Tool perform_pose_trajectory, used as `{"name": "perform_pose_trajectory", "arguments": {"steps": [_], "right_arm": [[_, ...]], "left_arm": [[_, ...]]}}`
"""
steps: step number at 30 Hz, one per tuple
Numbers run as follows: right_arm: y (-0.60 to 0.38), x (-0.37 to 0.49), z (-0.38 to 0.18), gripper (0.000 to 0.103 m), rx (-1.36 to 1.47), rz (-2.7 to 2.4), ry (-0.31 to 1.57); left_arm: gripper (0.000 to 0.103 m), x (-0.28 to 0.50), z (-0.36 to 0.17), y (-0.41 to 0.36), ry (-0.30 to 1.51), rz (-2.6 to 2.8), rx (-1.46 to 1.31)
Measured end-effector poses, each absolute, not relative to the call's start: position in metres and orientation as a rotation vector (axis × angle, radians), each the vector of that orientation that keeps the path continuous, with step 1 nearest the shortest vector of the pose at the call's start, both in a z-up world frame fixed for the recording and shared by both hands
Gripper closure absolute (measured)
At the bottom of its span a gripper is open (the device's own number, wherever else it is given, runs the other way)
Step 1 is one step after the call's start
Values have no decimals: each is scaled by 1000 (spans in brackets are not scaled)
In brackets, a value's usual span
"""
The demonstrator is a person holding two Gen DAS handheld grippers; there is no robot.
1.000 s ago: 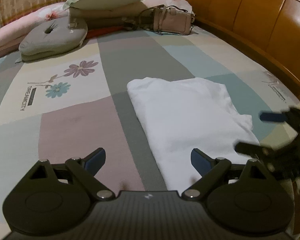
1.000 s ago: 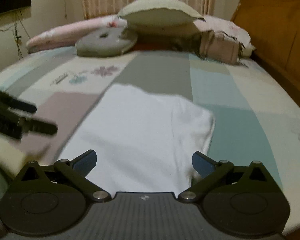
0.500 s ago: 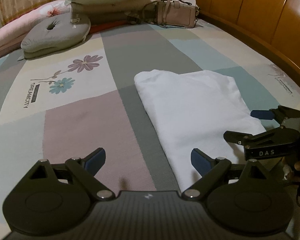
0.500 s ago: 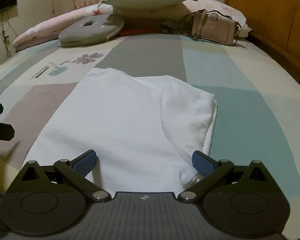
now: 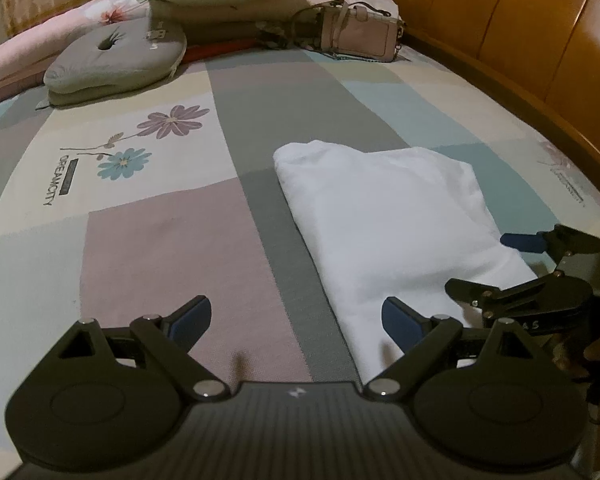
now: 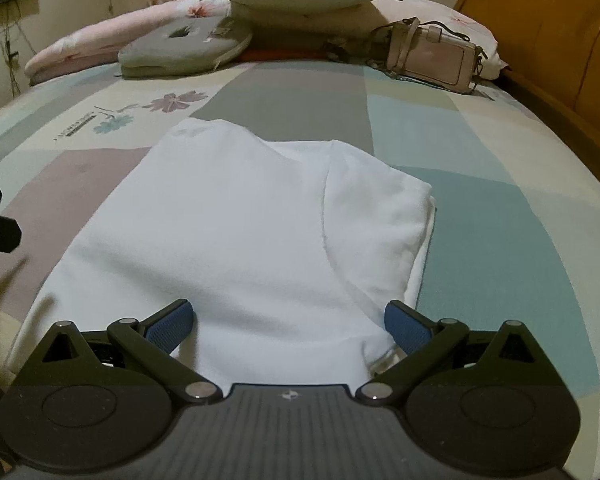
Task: Fold clothes
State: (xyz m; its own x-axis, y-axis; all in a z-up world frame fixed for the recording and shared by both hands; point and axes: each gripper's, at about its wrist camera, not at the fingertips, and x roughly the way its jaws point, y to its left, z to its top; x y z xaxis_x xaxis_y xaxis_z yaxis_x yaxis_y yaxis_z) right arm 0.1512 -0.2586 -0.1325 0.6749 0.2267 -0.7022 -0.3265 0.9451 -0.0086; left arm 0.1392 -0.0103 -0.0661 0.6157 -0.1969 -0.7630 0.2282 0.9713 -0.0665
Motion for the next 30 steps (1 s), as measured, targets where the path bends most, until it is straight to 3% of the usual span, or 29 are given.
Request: {"name": "perform_pose_trajectory", "arguments": {"steps": [17,24,30], "right_arm": [[-239,199,-92,0,-46,296,730],[-248,242,-129,0,22,259,830],[-228,234,-98,0,17,316,793]], "left_arm": [[11,145,-67,15,862,-203,-10],[11,154,-76,26,888,-177,-23],[11,162,-78,36,877,-163,-39]]}}
